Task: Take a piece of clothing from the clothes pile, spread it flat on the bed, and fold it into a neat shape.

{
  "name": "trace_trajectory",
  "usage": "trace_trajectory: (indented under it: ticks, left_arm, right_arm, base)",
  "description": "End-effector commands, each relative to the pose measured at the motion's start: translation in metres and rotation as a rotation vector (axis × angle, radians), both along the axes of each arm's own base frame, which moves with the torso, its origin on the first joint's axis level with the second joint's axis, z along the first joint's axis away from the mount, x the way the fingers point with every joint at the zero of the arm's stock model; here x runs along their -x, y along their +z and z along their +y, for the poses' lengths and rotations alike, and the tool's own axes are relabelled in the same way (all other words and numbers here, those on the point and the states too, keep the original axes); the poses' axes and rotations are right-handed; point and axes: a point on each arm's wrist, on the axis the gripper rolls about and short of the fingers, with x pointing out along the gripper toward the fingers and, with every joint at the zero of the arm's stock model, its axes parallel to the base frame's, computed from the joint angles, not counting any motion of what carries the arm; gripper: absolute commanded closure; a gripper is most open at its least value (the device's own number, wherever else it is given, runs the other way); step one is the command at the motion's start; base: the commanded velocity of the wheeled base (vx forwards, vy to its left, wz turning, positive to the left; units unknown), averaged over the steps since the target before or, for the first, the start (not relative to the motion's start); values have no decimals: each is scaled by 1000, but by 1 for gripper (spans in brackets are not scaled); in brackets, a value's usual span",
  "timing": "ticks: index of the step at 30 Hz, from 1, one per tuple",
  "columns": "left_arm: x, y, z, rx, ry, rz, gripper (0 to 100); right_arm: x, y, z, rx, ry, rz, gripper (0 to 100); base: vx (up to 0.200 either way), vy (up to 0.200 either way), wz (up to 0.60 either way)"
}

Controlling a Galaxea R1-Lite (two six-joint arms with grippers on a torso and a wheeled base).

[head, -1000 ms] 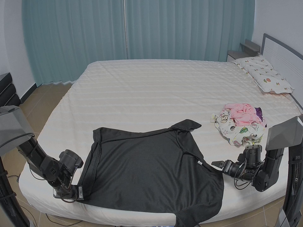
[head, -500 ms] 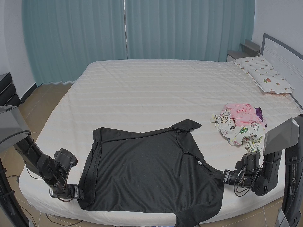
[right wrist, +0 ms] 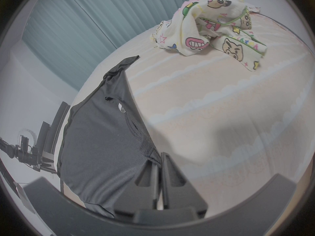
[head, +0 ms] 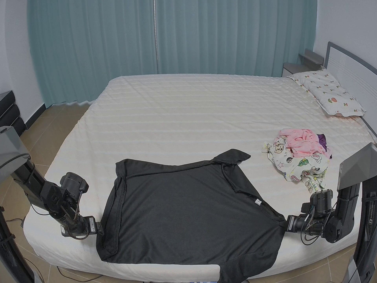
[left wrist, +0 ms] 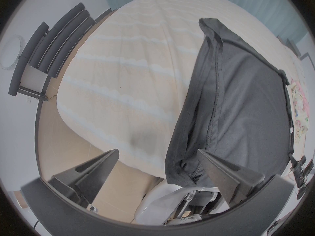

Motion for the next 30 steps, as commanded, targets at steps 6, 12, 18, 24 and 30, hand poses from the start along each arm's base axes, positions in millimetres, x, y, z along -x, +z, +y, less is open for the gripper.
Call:
trace_trajectory:
  ticks: [6, 12, 18, 24, 30]
  left_arm:
    - [-14, 21, 2, 122, 47, -103, 0]
    - [-28, 26, -4, 294, 87, -141, 0]
    - [-42, 26, -15, 478, 142, -221, 0]
    - [-50, 22, -17, 657, 105, -222, 0]
    - [-61, 23, -19, 742, 194, -280, 0]
  right_arm:
    - [-5, 34, -2, -16, -5, -149, 0]
    - [-34, 58, 34, -180, -34, -252, 0]
    - [-63, 57, 90, -307, -68, -165, 0]
    - [-85, 48, 128, -404, -100, -66, 0]
    - [-110, 28, 141, -378, -117, -34, 0]
  base:
    - [0, 0, 0]
    - [0, 0, 0]
    - [0, 0, 0]
    - [0, 0, 0]
    - [0, 0, 0]
